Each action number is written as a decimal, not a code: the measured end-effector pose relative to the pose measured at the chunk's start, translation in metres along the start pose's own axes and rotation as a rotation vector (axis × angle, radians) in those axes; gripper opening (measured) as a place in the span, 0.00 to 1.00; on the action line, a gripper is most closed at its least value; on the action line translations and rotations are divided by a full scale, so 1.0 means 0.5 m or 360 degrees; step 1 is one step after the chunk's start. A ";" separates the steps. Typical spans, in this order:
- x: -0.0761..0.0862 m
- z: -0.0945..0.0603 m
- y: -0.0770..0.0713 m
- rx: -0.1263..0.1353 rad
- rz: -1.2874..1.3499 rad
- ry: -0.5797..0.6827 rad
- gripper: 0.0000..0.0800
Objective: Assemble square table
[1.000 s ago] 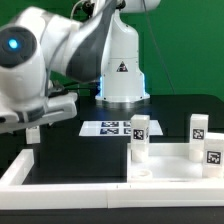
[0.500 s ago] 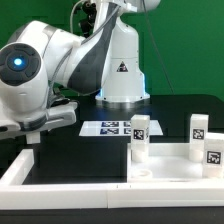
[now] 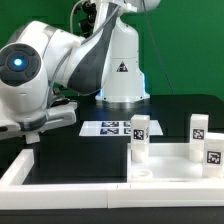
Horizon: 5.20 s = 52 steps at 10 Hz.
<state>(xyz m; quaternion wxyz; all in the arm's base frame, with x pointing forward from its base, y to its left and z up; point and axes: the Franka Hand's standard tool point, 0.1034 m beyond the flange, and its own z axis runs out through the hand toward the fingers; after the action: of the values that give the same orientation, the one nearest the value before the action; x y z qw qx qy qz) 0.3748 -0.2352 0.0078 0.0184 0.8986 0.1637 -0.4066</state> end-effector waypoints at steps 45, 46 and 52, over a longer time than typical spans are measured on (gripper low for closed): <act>0.208 -0.591 -0.310 0.0208 0.1072 0.2195 0.36; 0.208 -0.591 -0.310 0.0208 0.1073 0.2195 0.36; 0.251 -0.576 -0.340 0.0107 0.1161 0.2366 0.36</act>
Offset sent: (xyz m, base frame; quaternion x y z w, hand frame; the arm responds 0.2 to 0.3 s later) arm 0.0000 0.0000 0.0000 0.0000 0.0000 0.0000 1.0000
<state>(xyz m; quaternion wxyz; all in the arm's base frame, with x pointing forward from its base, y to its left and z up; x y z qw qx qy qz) 0.6083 0.0084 0.1248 0.0092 0.9298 -0.1808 0.3204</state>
